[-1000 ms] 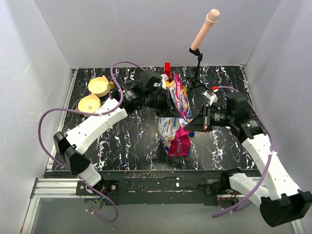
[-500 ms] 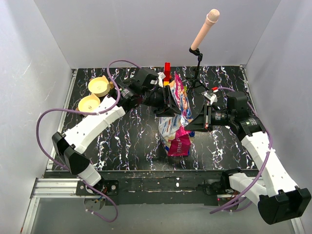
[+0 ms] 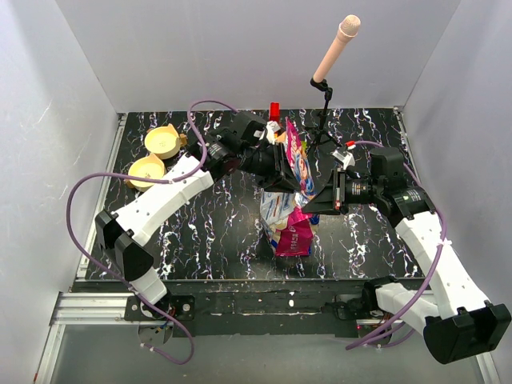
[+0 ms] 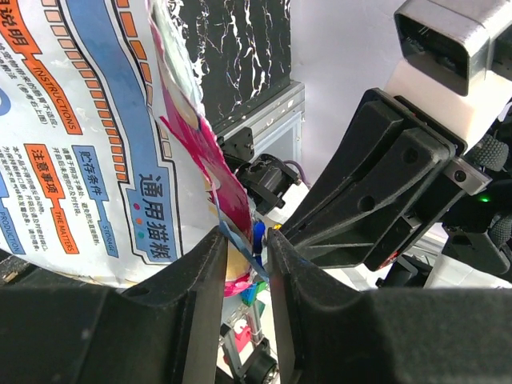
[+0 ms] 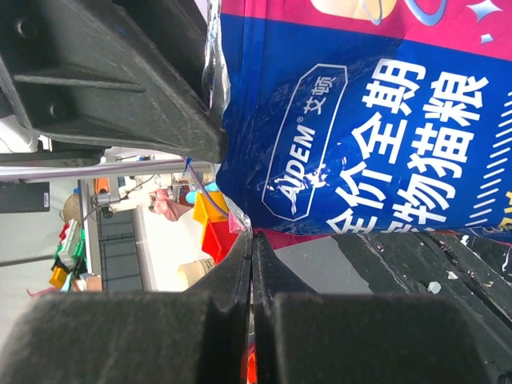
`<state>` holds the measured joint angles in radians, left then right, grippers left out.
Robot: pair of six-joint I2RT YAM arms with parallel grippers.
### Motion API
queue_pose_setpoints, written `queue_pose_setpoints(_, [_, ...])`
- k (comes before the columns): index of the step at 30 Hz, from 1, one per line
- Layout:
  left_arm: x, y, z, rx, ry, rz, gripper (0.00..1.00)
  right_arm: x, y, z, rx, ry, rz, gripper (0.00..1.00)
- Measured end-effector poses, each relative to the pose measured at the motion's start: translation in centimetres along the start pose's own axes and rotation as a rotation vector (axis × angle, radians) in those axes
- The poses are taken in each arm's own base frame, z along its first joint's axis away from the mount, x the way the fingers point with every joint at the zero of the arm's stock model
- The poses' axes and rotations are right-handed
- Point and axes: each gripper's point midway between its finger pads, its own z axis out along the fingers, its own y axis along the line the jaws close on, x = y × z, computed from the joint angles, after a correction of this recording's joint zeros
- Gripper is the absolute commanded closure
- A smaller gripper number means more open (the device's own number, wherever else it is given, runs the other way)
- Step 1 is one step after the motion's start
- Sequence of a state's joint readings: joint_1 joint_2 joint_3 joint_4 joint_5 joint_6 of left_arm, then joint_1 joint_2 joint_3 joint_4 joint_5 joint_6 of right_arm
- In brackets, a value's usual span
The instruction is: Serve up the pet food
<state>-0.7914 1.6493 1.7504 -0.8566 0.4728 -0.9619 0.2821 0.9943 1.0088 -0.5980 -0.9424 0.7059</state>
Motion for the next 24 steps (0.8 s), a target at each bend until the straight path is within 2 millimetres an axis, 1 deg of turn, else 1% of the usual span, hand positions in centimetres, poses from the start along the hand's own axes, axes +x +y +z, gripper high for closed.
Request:
queue_pose_setpoints(2, [0.04, 0.08, 0.25, 0.000, 0.010, -0.004, 0.86, 0.00, 0.04, 0.02, 0.002, 0.003, -0.001, 0.99])
queue_pose_setpoints(3, [0.06, 0.07, 0.32, 0.001, 0.014, -0.005, 0.89, -0.01, 0.04, 0.03, 0.002, 0.004, -0.001, 0.99])
queue_pose_setpoints(4, [0.07, 0.08, 0.34, 0.000, 0.016, -0.006, 0.88, -0.01, 0.06, 0.03, 0.002, 0.004, -0.001, 0.99])
queue_pose_setpoints(5, [0.08, 0.04, 0.29, 0.001, 0.017, -0.006, 0.86, -0.02, 0.07, 0.02, 0.002, 0.005, -0.001, 0.99])
queue_pose_setpoints(7, [0.03, -0.04, 0.19, 0.001, 0.014, -0.003, 0.75, -0.03, 0.08, 0.02, 0.003, 0.005, -0.002, 0.99])
queue_pose_setpoints(9, [-0.01, -0.11, 0.20, 0.004, 0.013, 0.000, 0.69, 0.00, 0.03, 0.02, 0.005, 0.005, -0.001, 0.99])
queue_pose_setpoints(10, [-0.04, -0.16, 0.19, 0.006, 0.011, 0.002, 0.69, -0.01, 0.00, 0.02, 0.006, 0.004, -0.001, 0.99])
queue_pose_setpoints(15, [-0.17, -0.48, 0.07, 0.019, 0.004, 0.006, 0.81, 0.01, -0.01, 0.05, 0.006, 0.006, -0.003, 0.99])
queue_pose_setpoints(21, [-0.18, -0.39, 0.08, 0.022, 0.000, 0.007, 0.83, 0.00, -0.07, 0.09, 0.007, 0.007, -0.004, 0.99])
queue_pose_setpoints(24, [-0.10, -0.39, -0.05, 0.027, -0.003, 0.006, 0.86, 0.04, -0.04, 0.12, 0.007, 0.009, -0.005, 0.99])
